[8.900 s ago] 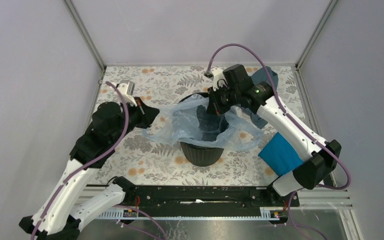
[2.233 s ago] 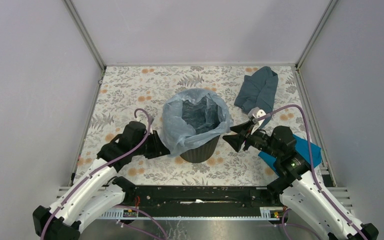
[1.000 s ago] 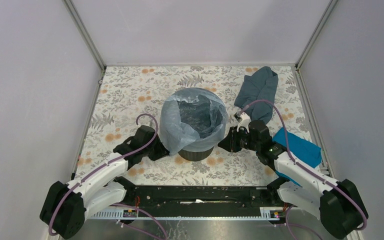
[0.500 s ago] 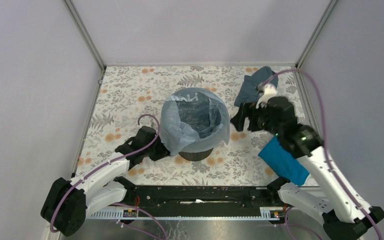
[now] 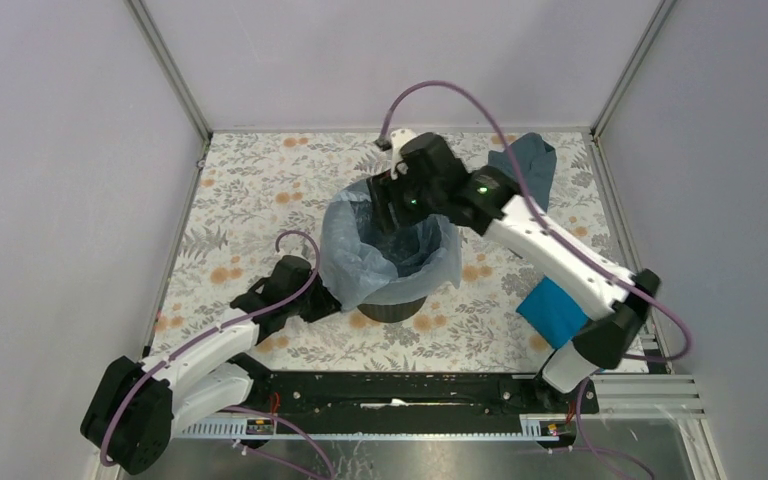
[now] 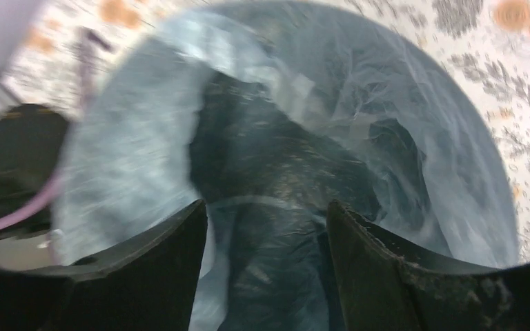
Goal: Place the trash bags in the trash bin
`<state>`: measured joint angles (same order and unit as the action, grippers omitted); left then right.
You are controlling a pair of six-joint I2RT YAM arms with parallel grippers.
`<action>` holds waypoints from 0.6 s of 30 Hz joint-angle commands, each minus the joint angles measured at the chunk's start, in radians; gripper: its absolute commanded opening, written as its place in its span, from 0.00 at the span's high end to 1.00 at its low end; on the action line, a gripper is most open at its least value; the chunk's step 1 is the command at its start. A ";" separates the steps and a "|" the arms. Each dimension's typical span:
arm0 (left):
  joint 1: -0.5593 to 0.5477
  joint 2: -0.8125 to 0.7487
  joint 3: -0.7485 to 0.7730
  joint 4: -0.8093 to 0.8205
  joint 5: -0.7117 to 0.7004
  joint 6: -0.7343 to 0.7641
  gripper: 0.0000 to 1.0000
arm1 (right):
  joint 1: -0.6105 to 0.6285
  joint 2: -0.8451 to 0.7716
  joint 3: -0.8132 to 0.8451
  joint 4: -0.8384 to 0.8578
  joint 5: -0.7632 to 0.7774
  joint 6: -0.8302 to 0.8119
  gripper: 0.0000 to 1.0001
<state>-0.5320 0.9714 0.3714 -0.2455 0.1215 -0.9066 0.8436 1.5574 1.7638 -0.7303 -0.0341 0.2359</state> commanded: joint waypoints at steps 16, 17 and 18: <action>0.000 -0.058 0.020 -0.007 -0.021 0.013 0.90 | 0.001 0.209 -0.093 0.268 0.455 0.120 0.43; 0.000 -0.063 0.029 -0.019 -0.025 0.018 0.85 | 0.010 0.204 -0.095 0.240 0.416 0.107 0.42; 0.000 -0.070 0.036 -0.029 -0.030 0.023 0.80 | 0.024 0.191 -0.107 0.212 0.396 0.092 0.40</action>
<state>-0.5320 0.9356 0.3714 -0.2516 0.1169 -0.9028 0.8440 1.7508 1.6772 -0.4824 0.4385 0.3008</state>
